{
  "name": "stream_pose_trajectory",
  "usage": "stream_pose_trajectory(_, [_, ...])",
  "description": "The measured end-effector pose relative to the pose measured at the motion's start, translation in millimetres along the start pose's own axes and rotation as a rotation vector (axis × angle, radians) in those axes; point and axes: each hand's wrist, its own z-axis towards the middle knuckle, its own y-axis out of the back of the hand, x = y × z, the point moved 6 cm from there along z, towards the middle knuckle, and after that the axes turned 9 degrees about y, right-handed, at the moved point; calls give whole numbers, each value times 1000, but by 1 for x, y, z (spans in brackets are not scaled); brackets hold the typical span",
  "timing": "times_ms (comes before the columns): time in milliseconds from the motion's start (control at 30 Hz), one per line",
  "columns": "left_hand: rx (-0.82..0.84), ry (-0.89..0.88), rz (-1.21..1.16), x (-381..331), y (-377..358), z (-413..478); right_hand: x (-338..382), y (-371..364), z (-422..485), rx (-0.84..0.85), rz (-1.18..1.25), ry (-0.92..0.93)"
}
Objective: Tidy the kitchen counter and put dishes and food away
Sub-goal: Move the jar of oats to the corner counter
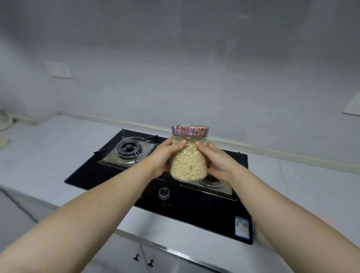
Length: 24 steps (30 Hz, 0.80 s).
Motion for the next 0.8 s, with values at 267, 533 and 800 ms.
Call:
stream_pose_trajectory(267, [-221,45,-79,23,152,-70,-43,-154,47,159,-91,-47])
stream_pose_trajectory(533, [-434,106,-187,41,289,-109,-91,-278,113,363,-198,-153])
stream_pose_trajectory(800, [-578,178,-213,44,428,-96,-146,-381,218,601,-234,-245])
